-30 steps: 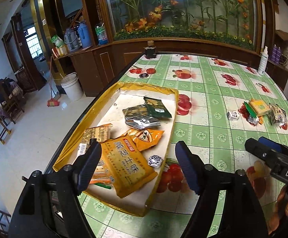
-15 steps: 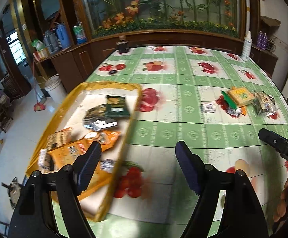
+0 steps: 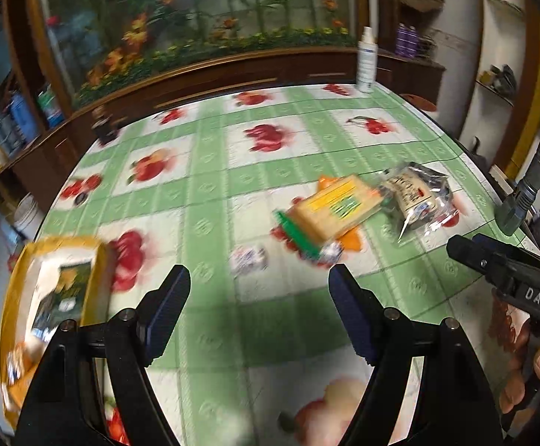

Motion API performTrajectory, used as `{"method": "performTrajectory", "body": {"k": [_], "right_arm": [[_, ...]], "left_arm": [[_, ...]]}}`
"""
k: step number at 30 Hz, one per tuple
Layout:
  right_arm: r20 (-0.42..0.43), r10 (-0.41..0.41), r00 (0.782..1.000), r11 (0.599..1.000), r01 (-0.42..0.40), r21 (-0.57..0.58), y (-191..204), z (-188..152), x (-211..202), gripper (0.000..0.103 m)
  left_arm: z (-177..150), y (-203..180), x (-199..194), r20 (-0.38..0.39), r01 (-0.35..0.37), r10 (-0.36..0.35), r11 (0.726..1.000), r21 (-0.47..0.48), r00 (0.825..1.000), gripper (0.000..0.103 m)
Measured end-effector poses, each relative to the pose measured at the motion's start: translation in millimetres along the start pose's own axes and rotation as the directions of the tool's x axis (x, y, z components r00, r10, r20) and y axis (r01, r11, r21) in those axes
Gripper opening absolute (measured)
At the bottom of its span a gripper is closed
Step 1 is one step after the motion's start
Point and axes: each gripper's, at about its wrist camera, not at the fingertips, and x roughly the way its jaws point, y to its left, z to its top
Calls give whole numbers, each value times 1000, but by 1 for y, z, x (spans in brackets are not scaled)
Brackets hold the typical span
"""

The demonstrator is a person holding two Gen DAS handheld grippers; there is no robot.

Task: Organize snacks
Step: 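Move both tools away from the tray toward the remaining snack packs, then grasp the green-striped cracker pack with the left tool while the right tool grasps the clear brown-label bag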

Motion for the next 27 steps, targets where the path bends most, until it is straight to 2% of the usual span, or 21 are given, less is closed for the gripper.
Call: {"method": "performTrajectory", "body": {"k": [6, 11, 13, 16, 22, 23, 24, 26, 27], "right_arm": [[10, -29, 1000, 1000, 29, 10, -11, 21, 7, 74], [13, -67, 998, 994, 68, -88, 5, 41, 22, 74], [10, -84, 996, 987, 85, -137, 13, 48, 33, 74], [-3, -139, 990, 972, 136, -193, 20, 53, 47, 72], [-56, -147, 988, 970, 132, -206, 14, 52, 66, 69], [-58, -147, 987, 969, 132, -208, 14, 51, 68, 69], [-64, -147, 987, 968, 131, -212, 14, 51, 71, 69], [-73, -140, 987, 968, 121, -219, 15, 50, 76, 61], [-78, -142, 987, 967, 122, -225, 16, 49, 79, 61]], "left_arm": [[31, -25, 38, -42, 40, -37, 995, 86, 998, 77], [45, -40, 64, -65, 78, -68, 983, 167, 996, 77], [49, -45, 76, -83, 58, -42, 976, 210, 996, 77], [53, -42, 87, -102, 97, -76, 972, 216, 992, 77], [44, -43, 104, -138, 113, -82, 966, 232, 987, 75], [42, -43, 108, -149, 114, -80, 965, 235, 986, 63], [39, -43, 113, -162, 111, -74, 966, 234, 984, 58], [39, -36, 113, -168, 161, -130, 969, 186, 977, 46], [39, -33, 114, -177, 187, -158, 969, 160, 971, 43]]}}
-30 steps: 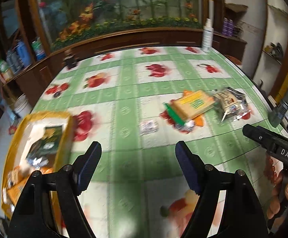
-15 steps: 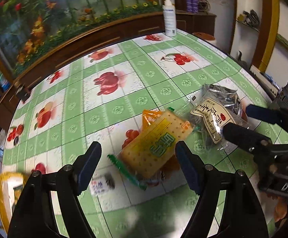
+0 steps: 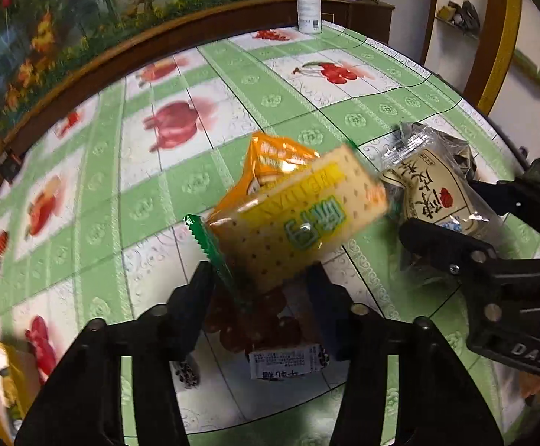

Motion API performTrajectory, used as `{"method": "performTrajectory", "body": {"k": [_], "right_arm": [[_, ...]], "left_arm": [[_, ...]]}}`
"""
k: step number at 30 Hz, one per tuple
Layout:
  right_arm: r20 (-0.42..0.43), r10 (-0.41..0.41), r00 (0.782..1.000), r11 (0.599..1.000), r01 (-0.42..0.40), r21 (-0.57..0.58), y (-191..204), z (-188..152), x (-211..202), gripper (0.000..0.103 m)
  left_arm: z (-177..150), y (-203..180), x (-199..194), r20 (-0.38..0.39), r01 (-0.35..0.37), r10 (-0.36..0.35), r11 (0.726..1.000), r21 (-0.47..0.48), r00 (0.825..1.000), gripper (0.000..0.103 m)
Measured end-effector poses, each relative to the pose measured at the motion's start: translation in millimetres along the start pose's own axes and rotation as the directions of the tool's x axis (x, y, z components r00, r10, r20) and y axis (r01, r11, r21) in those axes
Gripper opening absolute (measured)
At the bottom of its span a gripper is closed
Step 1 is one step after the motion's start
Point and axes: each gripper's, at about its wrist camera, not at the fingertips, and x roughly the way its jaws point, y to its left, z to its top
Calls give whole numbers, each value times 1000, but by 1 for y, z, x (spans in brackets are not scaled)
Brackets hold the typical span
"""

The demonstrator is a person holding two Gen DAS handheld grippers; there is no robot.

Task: Organize snacks
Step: 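Grasp the green-striped cracker pack with the left tool while the right tool grasps the clear brown-label bag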

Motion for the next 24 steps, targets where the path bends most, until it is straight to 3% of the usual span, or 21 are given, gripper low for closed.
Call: {"method": "performTrajectory", "body": {"k": [1, 6, 7, 8, 10, 16, 20, 24], "right_arm": [[4, -5, 1000, 1000, 5, -4, 1, 0, 1, 59], [7, -1, 1000, 1000, 1, -6, 0, -1, 3, 47], [10, 1, 1000, 1000, -1, -4, -1, -1, 2, 45], [11, 7, 1000, 1000, -7, 3, -3, -2, 1, 43], [8, 30, 1000, 999, -30, 23, -7, -3, -1, 41], [13, 67, 998, 994, -68, 88, -24, -12, -13, 39], [28, 79, 996, 988, -82, 134, -39, -16, -19, 39], [39, 86, 996, 982, -92, 165, -47, -16, -20, 39]], "left_arm": [[0, 3, 0, -5, 8, -8, 1000, -11, 1000, 37], [3, 5, -12, 8, 18, -18, 1000, 7, 1000, 39], [5, 3, -15, 12, 34, -34, 999, 22, 999, 48], [8, 0, -17, 17, 41, -42, 998, 43, 999, 66], [11, -11, -19, 37, 35, -39, 994, 102, 999, 82], [24, -37, -1, 12, 23, -27, 960, 280, 1000, 82], [28, -48, 14, 8, -18, 16, 923, 385, 1000, 83], [29, -44, 14, -2, 0, 1, 931, 365, 1000, 76]]}}
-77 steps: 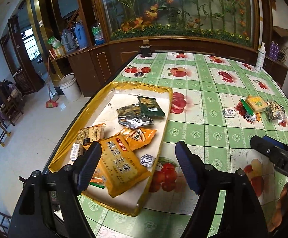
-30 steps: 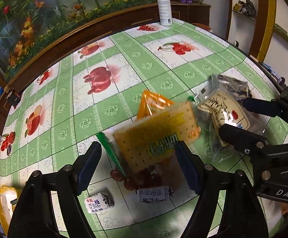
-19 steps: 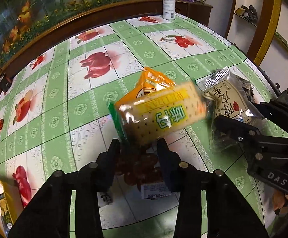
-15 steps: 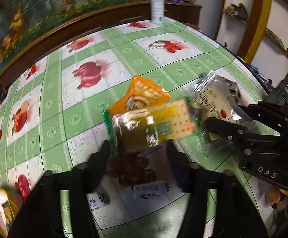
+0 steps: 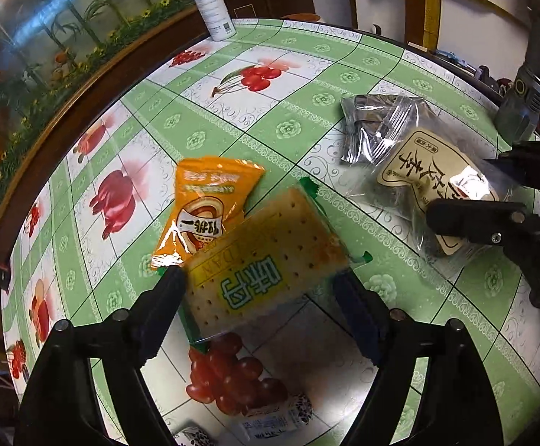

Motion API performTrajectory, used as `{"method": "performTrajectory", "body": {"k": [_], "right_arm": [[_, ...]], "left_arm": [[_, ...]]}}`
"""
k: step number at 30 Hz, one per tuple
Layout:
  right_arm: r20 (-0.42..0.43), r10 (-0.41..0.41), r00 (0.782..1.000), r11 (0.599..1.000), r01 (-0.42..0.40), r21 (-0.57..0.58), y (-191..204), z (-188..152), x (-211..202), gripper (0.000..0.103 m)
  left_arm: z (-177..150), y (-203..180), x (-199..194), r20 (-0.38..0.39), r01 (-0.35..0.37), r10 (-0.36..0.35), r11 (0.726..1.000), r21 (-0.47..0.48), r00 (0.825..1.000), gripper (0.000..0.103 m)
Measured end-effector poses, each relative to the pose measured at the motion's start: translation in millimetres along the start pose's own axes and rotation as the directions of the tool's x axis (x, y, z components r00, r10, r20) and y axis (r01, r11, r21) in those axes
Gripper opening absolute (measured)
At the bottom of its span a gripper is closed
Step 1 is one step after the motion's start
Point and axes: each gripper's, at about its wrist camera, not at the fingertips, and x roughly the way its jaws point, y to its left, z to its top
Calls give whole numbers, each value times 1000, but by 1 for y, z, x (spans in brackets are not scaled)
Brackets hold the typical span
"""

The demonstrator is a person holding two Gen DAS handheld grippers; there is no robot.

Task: Organize snacks

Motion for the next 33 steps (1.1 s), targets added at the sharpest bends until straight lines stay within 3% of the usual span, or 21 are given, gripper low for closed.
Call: {"method": "performTrajectory", "body": {"k": [2, 9, 14, 17, 26, 33], "right_arm": [[3, 4, 1000, 1000, -4, 3, -1, 0, -1, 39], [7, 18, 1000, 1000, -18, 6, 1, -2, -3, 39], [16, 29, 999, 999, -30, 13, 2, -2, -7, 38], [21, 40, 999, 999, -40, 9, 5, -4, -10, 38], [22, 73, 997, 997, -72, -24, 27, -16, -16, 37], [26, 109, 994, 993, -107, -53, 50, -31, -31, 36]], "left_arm": [[-2, 0, -3, 2, -27, 27, 1000, -4, 1000, 56], [-14, 8, -21, 6, 59, -58, 995, -78, 998, 43], [-26, 21, -43, 61, 128, -119, 974, -187, 991, 27], [-34, 27, -54, 85, 137, -120, 962, -237, 989, 21], [-73, 35, -82, 156, 187, -137, 909, -372, 978, 17], [-115, 47, -113, 221, 216, -118, 841, -497, 968, 16]]}}
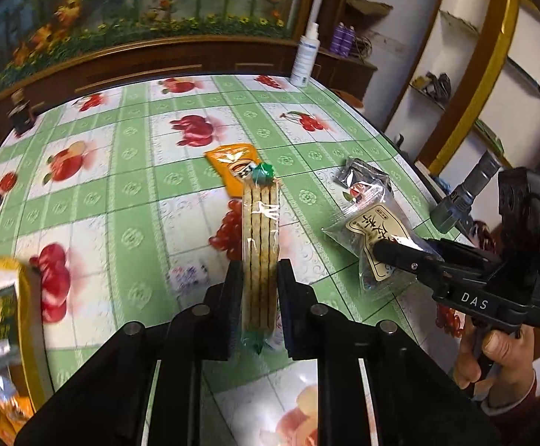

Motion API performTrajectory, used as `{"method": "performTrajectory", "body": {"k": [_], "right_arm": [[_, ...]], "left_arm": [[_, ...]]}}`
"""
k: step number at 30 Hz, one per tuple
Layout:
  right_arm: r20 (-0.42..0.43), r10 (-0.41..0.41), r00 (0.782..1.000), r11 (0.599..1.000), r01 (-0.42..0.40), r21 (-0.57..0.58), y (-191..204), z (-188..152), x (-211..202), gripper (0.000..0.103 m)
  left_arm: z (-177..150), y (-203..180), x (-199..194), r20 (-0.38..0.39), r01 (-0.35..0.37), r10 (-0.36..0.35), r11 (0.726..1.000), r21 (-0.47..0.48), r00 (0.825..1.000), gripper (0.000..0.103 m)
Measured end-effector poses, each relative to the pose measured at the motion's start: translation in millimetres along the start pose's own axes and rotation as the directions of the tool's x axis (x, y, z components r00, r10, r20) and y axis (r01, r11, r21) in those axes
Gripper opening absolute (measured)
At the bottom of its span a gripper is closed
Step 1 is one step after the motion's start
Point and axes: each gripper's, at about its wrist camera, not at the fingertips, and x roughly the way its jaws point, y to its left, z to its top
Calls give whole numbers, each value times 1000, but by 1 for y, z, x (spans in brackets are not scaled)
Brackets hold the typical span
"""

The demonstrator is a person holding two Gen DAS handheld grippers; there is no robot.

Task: Organize snacks

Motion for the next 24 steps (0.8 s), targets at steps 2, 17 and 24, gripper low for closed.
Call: {"method": "performTrajectory", "body": {"k": [2, 17, 24], "right_arm": [[-2, 10, 1000, 1000, -10, -9, 7, -4, -4, 36], [-48, 81, 996, 992, -85, -94, 61, -39, -21, 36], [-69, 102, 992, 985, -110, -129, 83, -50, -22, 36]], "left_arm": [[-8, 5, -8, 8, -1, 1, 1000, -29, 1000, 16], [-71, 16, -48, 5, -37, 38, 994, -107, 999, 16], [-93, 20, -69, 28, -93, 98, 986, -139, 995, 16]]}}
